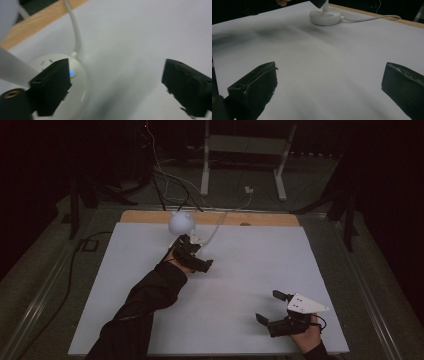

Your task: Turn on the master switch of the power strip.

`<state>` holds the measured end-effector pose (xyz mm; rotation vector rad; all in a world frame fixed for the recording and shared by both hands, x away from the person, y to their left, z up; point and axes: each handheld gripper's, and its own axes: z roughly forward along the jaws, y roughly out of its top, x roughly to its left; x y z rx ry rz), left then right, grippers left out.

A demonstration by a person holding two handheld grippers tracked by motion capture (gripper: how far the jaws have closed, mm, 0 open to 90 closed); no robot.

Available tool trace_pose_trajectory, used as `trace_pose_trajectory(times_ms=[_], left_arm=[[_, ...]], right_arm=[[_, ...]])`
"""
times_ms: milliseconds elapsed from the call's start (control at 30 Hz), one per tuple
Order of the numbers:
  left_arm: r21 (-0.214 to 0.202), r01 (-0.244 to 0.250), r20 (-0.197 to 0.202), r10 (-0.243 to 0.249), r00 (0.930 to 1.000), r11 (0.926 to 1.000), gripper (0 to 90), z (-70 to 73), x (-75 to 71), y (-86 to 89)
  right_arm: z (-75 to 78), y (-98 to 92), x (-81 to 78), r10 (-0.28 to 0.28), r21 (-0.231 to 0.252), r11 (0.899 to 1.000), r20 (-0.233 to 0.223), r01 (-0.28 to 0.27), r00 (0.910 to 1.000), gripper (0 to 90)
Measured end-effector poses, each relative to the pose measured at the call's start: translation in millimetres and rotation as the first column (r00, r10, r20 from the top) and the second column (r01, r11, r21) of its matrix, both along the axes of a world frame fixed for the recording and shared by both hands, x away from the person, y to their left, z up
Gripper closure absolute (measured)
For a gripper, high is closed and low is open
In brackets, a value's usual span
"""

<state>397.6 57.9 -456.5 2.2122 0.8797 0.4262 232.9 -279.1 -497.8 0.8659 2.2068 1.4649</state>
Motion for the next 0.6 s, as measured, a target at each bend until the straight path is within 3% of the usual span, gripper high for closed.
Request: trace_pose_trajectory(times_ms=[133,367,467,600], left_arm=[[-0.01,0.038,-0.035,-0.038,0.9987,0.9992,0.2,1.8,-3.0,1.6],[-0.037,0.084,-0.052,-0.086,0.995,0.9958,0.2,10.8,-8.2,7.3],[-0.075,0.112,-0.078,-0.118,0.99,0.9909,0.2,16.0,-9.8,11.5],[-0.089,0.144,-0.082,-0.152,0.9851,0.9855,0.2,21.3,-13.7,16.4]], right_arm=[[0.1,0.1,0.0,-0.001,-0.001,1.0,0.002,0.001,1.0,0.0],[0.1,0.2,-0.1,-0.001,-0.002,1.0,0.003,0.001,1.0,0.0],[0.2,0.3,-0.2,0.0,-0.003,1.0,0.004,0.0,1.0,0.0],[0.0,0.7,0.0,0.002,-0.004,1.0,0.003,-0.002,1.0,0.0]])
